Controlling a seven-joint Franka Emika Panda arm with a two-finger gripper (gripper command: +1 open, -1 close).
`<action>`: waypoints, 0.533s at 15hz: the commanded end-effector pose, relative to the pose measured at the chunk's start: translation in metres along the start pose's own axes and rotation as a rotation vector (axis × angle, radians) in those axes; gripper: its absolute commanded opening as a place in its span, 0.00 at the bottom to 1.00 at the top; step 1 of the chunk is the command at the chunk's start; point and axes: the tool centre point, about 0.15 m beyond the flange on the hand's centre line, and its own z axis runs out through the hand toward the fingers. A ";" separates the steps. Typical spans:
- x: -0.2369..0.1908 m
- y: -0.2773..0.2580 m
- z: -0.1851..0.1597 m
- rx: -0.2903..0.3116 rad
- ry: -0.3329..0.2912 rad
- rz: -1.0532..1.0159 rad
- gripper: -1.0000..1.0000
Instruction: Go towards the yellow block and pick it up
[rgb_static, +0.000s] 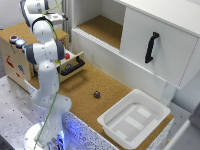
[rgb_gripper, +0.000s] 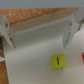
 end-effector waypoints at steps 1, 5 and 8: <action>-0.031 0.003 0.083 -0.050 0.241 -0.023 1.00; -0.014 0.016 0.100 -0.081 0.258 -0.073 1.00; -0.009 0.035 0.106 -0.119 0.298 -0.048 1.00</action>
